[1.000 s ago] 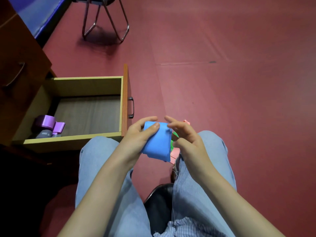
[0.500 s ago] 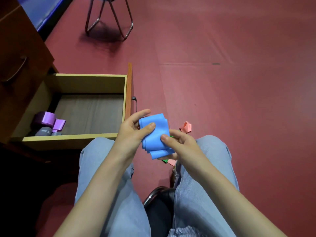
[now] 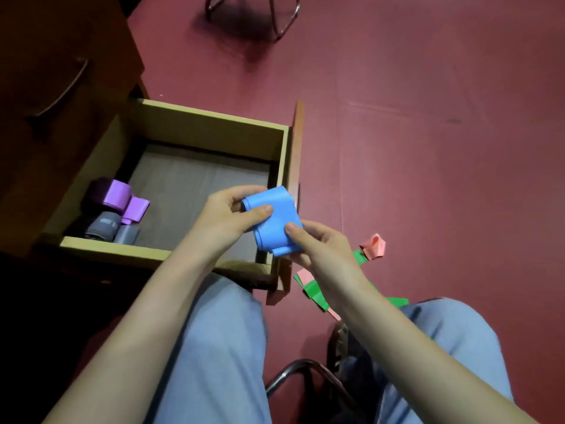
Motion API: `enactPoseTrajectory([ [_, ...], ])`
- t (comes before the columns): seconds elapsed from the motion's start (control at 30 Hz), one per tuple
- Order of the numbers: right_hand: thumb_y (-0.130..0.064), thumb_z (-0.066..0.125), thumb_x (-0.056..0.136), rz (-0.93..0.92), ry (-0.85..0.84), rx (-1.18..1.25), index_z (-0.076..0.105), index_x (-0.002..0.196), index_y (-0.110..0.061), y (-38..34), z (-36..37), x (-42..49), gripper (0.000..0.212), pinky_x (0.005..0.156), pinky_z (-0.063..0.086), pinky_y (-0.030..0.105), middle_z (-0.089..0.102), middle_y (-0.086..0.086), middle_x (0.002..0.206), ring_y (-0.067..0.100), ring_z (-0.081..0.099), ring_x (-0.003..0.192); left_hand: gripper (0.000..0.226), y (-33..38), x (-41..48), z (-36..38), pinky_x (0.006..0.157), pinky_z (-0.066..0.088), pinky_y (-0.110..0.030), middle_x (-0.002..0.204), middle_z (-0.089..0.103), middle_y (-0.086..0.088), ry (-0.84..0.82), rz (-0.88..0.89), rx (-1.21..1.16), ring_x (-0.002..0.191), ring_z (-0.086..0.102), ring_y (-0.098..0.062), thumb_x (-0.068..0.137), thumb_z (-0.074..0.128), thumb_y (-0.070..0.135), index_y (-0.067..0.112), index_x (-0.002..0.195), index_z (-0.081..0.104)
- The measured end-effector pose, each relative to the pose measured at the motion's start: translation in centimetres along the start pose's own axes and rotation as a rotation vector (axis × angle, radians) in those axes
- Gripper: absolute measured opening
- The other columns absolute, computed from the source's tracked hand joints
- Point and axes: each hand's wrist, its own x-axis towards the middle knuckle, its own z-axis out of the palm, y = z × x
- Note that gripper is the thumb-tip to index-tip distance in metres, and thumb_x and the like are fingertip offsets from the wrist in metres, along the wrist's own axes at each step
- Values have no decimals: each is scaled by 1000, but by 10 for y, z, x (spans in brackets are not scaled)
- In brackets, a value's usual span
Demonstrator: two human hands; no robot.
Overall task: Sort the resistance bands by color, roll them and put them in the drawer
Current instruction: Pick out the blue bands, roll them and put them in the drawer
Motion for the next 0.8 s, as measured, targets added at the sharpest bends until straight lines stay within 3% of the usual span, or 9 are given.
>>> enactPoseTrajectory([
  [0.13, -7, 56, 86, -2, -49, -69, 58, 108, 5, 1, 30, 52, 25, 60, 55, 15, 64, 16, 95, 16, 62, 74, 30, -11, 39, -37, 64, 51, -9, 88, 62, -2, 85, -25, 91, 66, 60, -1, 81, 60, -1, 7, 110, 58],
  [0.3, -10, 58, 85, 81, -201, -87, 57, 111, 5, 7, 70, 124, 29, 69, 56, 20, 62, 15, 99, 17, 62, 81, 26, -39, 85, -83, 61, 50, -9, 96, 60, -11, 279, -63, 45, 71, 58, -6, 83, 57, -3, 6, 107, 56],
  [0.37, -7, 58, 85, 119, -260, -143, 55, 114, 7, 12, 92, 157, 32, 69, 55, 20, 60, 15, 101, 17, 61, 80, 27, -55, 104, -107, 67, 51, -15, 102, 60, -12, 351, -83, 85, 81, 60, -14, 83, 56, -1, 8, 109, 55],
  [0.43, -5, 58, 85, 136, -263, -185, 55, 112, 9, 21, 114, 183, 30, 65, 54, 17, 59, 16, 99, 16, 59, 74, 30, -67, 121, -129, 76, 49, -21, 107, 61, -15, 405, -116, 156, 92, 59, -21, 84, 56, 0, 3, 113, 55],
  [0.53, -1, 58, 84, 157, -230, -257, 56, 108, 12, 39, 151, 216, 28, 57, 51, 17, 57, 16, 90, 17, 55, 67, 27, -80, 145, -160, 83, 48, -31, 110, 62, -20, 458, -143, 275, 93, 56, -21, 82, 56, -3, -2, 109, 58],
  [0.6, 1, 56, 84, 178, -222, -267, 54, 108, 14, 47, 178, 230, 27, 49, 47, 14, 57, 13, 78, 18, 53, 61, 26, -83, 160, -180, 86, 45, -33, 109, 63, -21, 508, -132, 420, 94, 58, -23, 79, 56, -3, -2, 105, 61],
  [0.67, 4, 54, 84, 187, -225, -249, 54, 108, 15, 47, 197, 242, 27, 41, 43, 12, 57, 16, 81, 15, 49, 56, 27, -82, 173, -195, 88, 44, -33, 110, 64, -19, 551, -116, 520, 101, 59, -29, 78, 54, 0, 0, 105, 61],
  [0.73, 6, 54, 83, 172, -235, -232, 55, 106, 16, 47, 215, 257, 25, 44, 45, 14, 55, 19, 88, 17, 49, 56, 30, -82, 184, -207, 91, 41, -30, 116, 61, -17, 595, -141, 565, 109, 56, -28, 82, 52, 5, 2, 112, 57],
  [0.8, 5, 57, 81, 150, -235, -273, 61, 96, 12, 47, 229, 272, 17, 64, 53, 25, 56, 19, 87, 23, 55, 64, 37, -87, 192, -214, 93, 36, -27, 129, 53, -16, 628, -191, 594, 119, 50, -26, 88, 47, 12, 2, 124, 48],
])
